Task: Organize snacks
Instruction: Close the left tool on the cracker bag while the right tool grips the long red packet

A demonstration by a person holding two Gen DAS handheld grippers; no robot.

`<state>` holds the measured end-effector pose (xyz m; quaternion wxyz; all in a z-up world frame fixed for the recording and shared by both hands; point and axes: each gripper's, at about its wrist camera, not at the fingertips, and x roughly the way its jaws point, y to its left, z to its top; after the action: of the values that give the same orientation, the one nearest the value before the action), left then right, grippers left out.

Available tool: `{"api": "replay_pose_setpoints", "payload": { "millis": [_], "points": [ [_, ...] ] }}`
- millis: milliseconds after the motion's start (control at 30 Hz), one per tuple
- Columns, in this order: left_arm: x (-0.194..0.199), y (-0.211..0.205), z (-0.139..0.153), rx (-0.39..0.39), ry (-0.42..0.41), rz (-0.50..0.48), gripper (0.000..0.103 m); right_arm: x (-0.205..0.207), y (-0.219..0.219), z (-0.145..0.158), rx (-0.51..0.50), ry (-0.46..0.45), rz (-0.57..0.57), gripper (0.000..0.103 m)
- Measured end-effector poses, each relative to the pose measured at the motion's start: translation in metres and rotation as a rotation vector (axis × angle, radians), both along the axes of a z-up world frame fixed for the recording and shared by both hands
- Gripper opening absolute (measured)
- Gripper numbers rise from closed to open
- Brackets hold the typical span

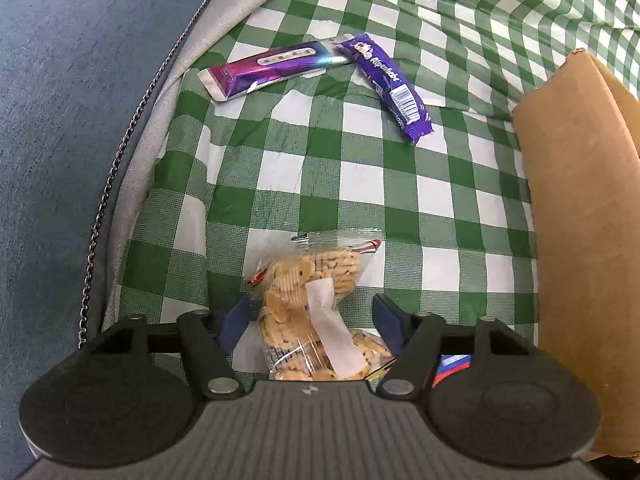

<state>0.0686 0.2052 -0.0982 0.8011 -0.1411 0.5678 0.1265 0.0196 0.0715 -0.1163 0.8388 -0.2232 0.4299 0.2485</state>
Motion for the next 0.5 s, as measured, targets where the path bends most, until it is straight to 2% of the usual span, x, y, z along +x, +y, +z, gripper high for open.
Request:
{"api": "replay_pose_setpoints", "payload": {
  "millis": [33, 167, 300, 500],
  "points": [
    [0.0, 0.0, 0.0, 0.005, -0.001, -0.003, 0.056, 0.001, -0.002, 0.001, 0.007, -0.002, -0.012, 0.044],
    [-0.002, -0.003, 0.005, 0.033, -0.028, -0.021, 0.047, 0.004, -0.007, 0.006, 0.027, -0.007, -0.044, 0.043],
    [-0.002, -0.003, 0.018, 0.066, -0.094, -0.014, 0.046, 0.002, -0.008, 0.008, 0.03, -0.023, -0.05, 0.043],
    [-0.002, -0.004, 0.029, 0.029, -0.156, 0.003, 0.046, -0.004, -0.012, 0.022, 0.057, -0.073, -0.067, 0.043]
  ]
}}
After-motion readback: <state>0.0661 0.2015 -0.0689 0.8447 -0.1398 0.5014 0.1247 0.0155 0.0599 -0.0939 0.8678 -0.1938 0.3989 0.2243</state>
